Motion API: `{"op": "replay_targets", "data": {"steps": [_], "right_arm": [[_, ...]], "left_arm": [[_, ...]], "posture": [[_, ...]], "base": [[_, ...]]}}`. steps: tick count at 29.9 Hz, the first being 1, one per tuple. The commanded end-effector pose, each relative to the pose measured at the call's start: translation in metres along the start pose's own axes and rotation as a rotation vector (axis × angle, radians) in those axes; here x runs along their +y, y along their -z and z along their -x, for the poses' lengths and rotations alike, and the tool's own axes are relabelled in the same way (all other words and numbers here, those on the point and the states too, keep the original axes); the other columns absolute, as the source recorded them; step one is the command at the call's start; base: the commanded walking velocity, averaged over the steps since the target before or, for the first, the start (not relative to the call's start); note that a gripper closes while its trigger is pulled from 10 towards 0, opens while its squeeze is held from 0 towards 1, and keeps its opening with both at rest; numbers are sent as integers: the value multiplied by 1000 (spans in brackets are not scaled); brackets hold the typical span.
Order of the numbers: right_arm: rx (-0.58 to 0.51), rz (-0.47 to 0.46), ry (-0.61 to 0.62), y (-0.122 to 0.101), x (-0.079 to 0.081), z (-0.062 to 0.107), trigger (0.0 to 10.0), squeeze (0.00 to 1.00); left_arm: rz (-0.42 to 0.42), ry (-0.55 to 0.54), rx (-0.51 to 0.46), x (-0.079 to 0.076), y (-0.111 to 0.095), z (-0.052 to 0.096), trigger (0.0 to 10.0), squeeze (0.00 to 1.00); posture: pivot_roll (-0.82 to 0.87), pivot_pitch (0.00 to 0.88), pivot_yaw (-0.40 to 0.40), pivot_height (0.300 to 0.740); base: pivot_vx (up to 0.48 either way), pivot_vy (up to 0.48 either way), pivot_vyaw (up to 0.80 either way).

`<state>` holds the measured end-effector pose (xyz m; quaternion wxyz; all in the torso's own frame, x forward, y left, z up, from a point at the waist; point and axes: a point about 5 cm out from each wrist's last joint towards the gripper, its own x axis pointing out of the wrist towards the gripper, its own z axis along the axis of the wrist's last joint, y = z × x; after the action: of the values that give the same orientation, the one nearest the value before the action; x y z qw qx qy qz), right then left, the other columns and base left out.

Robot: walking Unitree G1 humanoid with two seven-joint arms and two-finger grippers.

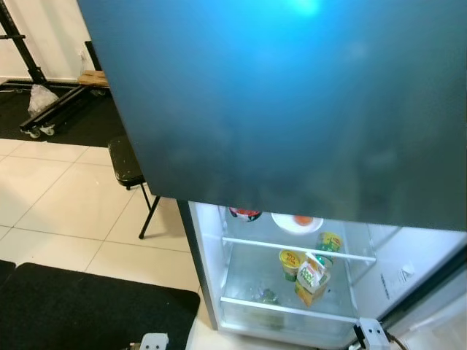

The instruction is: Restocking fridge

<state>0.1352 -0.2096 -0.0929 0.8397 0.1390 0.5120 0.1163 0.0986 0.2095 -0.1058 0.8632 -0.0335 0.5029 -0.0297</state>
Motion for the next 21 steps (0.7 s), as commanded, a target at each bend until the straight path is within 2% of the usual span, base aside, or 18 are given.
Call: {"op": "replay_targets", "data": {"steps": [1,21], "right_arm": [[24,-14,13,8,0,1,10000,0],[46,-18,3,17,1,2,10000,0]], "left_arm": [[0,13,53,-5,12,1,10000,0],[-1,8,67,-3,16,3,10000,0]], "posture": [[-60,0,-29,740],[-67,0,-15,740]], "base": [[-315,0,0],[-310,0,0]]}}
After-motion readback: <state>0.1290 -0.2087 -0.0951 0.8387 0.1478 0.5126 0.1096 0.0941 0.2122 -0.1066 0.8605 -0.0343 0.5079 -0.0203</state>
